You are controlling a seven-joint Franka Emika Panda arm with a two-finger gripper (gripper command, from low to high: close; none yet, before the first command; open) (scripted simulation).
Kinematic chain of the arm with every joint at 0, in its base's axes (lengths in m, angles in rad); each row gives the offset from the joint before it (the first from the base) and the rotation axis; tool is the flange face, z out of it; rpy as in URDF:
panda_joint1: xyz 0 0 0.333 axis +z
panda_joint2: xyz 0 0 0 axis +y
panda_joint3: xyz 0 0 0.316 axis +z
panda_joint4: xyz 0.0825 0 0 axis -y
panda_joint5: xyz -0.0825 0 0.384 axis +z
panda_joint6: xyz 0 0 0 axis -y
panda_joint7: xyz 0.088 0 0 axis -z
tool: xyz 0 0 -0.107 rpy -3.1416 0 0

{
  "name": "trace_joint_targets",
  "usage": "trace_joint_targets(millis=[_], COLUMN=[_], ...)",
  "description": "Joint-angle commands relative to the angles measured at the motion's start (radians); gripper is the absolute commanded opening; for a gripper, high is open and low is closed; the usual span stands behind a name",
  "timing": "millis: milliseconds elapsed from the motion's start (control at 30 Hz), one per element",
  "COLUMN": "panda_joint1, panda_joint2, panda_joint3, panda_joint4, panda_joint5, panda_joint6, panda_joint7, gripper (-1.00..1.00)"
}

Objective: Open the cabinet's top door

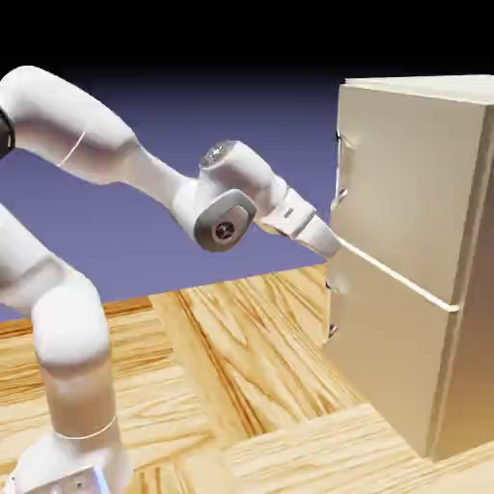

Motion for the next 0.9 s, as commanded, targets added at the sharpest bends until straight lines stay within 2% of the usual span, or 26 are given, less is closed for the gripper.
trace_joint_targets(millis=[0, 867], panda_joint1=[-0.015, -0.391], panda_joint2=[-0.007, -0.177], panda_joint3=[0.016, 0.444], panda_joint4=[0.007, 0.181], panda_joint5=[0.044, 1.174], panda_joint6=[-0.002, -0.058], panda_joint7=[-0.030, -0.814], gripper=[0.00, 0.00])
